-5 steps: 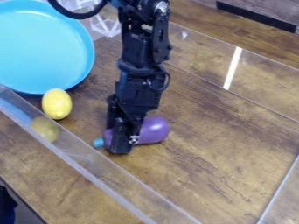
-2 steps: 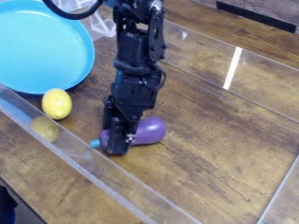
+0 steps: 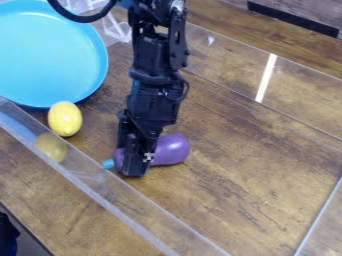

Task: Put the purple eggplant on the blue tray

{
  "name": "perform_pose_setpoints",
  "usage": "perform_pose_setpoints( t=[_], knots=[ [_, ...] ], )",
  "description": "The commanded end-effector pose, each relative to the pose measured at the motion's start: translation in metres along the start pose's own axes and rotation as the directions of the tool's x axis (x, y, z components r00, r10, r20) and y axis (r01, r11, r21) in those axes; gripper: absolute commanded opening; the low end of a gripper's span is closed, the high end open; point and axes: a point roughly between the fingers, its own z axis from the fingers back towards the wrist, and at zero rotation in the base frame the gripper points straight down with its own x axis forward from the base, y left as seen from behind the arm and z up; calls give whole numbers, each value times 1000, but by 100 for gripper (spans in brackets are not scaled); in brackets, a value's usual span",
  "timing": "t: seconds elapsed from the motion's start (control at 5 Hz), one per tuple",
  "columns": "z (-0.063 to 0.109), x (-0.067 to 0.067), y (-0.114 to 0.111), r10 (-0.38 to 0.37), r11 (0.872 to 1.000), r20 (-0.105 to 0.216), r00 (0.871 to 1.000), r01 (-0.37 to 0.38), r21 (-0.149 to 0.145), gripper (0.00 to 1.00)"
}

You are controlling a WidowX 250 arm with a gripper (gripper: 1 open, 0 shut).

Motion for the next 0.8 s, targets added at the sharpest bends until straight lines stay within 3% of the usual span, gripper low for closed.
perform_pose_setpoints(
  t=[0.0, 0.6],
  knots=[
    [0, -5, 0, -4, 1000, -12, 1000, 4, -4, 0],
    [4, -7, 2, -3, 1000, -17, 1000, 4, 14, 0]
  ],
)
